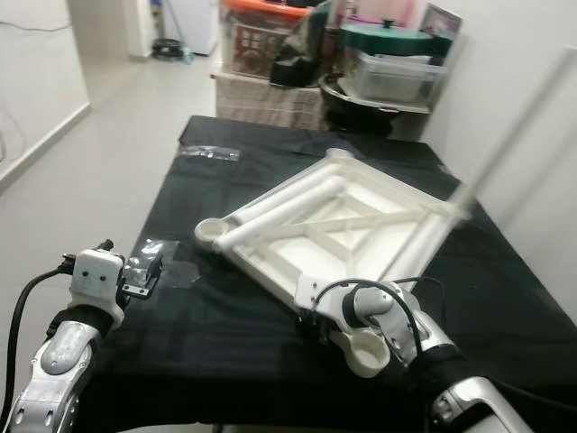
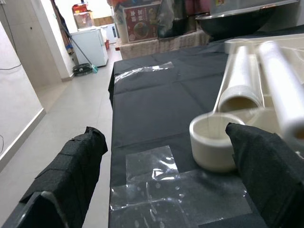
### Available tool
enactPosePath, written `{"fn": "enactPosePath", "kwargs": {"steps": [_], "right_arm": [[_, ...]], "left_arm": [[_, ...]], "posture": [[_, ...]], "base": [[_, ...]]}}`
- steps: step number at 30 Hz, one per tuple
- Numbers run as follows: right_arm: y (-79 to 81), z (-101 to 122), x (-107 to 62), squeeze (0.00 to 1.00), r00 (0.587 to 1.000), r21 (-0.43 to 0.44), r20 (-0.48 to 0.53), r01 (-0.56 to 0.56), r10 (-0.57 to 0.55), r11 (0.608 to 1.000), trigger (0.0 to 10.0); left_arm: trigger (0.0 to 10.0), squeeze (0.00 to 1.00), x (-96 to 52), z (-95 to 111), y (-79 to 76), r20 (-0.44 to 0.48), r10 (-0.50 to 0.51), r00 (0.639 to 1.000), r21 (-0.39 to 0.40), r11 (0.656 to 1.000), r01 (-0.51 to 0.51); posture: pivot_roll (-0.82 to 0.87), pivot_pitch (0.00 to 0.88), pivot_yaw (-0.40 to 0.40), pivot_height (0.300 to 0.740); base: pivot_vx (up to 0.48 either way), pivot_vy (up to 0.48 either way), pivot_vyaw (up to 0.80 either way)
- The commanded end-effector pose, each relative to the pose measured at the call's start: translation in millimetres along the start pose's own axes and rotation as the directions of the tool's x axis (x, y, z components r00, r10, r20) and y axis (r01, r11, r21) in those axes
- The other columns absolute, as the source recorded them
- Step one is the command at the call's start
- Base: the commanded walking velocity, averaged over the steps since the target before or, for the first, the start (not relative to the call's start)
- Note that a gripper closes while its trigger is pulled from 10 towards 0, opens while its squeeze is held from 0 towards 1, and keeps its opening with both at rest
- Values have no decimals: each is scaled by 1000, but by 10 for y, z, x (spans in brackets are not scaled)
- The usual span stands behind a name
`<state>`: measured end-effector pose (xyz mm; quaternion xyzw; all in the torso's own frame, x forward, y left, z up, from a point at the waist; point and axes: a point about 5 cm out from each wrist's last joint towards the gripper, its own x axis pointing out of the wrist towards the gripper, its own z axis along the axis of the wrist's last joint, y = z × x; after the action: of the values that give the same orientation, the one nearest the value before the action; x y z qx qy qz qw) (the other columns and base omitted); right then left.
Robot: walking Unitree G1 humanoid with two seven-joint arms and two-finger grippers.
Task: Building children table
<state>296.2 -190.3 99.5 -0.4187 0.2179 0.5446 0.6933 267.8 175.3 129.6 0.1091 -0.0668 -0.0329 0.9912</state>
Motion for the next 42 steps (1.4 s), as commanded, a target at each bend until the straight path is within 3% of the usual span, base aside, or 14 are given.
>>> {"fn": "enactPosePath", "kwargs": {"steps": [1,5,6,11,14,20,29,33,42], "right_arm": [[271,-46,79,0,979,-154,-57,-200,193,968,0],[293,-120,37,0,975,-188,-87,-216,203,958,0],[289,-278,-34,0,965,-247,-169,-238,200,939,0],[273,-395,-116,0,957,-273,-204,-257,205,927,0],[108,-414,-158,0,964,-270,-227,-197,137,943,0],[6,-488,-275,0,949,-305,-286,-218,129,927,0],[20,-594,-445,0,934,-263,-294,-283,202,922,0],[30,-720,-546,0,918,-241,-351,-278,184,930,0],[-15,-798,-628,0,919,-209,-368,-230,142,950,0]], "left_arm": [[10000,0,-1,-34,-20,-15,-14,1000,6,1000,14],[10000,0,1,-35,-23,-15,-17,1000,6,1000,17],[10000,0,10,-33,-28,-14,-22,1000,7,1000,22],[10000,0,19,-28,-26,-13,-24,1000,8,1000,24],[10000,0,22,-26,-20,-12,-26,1000,10,1000,27],[10000,0,25,-23,-20,-12,-32,999,12,999,32],[10000,0,14,-30,-29,-17,-41,999,15,999,42],[10000,0,14,-39,-48,-21,-58,998,19,998,58],[10000,0,37,-30,-49,-19,-69,997,22,997,70]], "posture": [[38,0,-125,740],[38,0,-125,740],[36,0,-123,740],[39,0,-121,740],[42,0,-120,740],[49,0,-121,740],[49,0,-115,740],[44,0,-104,740],[41,0,-93,740]], "base": [[0,0,0],[0,0,0],[0,0,0],[0,0,0],[0,0,0],[0,0,0],[0,0,0],[0,0,0],[0,0,0]]}}
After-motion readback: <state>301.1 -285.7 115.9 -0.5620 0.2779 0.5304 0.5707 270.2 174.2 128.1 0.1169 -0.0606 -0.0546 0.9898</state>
